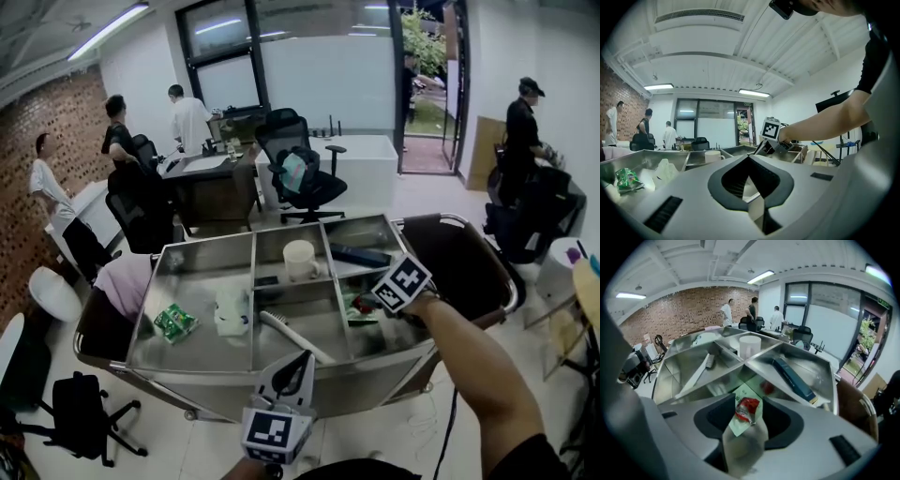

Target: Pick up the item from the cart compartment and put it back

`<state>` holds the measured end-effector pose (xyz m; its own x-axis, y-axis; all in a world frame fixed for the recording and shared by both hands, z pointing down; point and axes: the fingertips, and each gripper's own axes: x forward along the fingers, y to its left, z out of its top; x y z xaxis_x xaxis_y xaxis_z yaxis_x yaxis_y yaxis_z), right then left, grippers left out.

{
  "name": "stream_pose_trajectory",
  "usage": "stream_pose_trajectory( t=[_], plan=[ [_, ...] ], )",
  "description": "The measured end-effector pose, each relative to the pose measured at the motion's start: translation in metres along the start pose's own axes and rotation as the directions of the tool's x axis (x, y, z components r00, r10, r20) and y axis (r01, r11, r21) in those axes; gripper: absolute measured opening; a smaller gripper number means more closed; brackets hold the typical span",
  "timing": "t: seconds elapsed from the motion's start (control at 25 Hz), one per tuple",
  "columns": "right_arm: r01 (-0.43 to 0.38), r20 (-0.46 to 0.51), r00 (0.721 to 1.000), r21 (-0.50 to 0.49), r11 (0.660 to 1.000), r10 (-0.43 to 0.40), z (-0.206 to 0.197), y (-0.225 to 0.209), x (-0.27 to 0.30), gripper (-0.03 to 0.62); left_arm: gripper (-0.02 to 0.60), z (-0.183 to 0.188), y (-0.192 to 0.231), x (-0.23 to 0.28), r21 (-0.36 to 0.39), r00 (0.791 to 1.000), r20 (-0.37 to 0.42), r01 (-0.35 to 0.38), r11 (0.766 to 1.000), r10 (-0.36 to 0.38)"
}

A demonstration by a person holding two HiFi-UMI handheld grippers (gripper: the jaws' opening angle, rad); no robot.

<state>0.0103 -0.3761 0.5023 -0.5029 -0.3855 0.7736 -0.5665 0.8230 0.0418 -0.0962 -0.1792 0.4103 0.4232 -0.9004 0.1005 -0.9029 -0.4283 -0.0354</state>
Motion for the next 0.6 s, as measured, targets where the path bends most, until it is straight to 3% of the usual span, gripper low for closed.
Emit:
stream_pose_trajectory(
  t=[0.6],
  plan=[
    [-0.012, -0.069, 0.997, 0.094, 0.996, 0.018, -0.007, -0.002, 0.041, 0.207, 0.000, -0.001, 0.005, -0.004, 0.003, 1.000, -0.013, -0.014, 1.000, 0.014]
  ],
)
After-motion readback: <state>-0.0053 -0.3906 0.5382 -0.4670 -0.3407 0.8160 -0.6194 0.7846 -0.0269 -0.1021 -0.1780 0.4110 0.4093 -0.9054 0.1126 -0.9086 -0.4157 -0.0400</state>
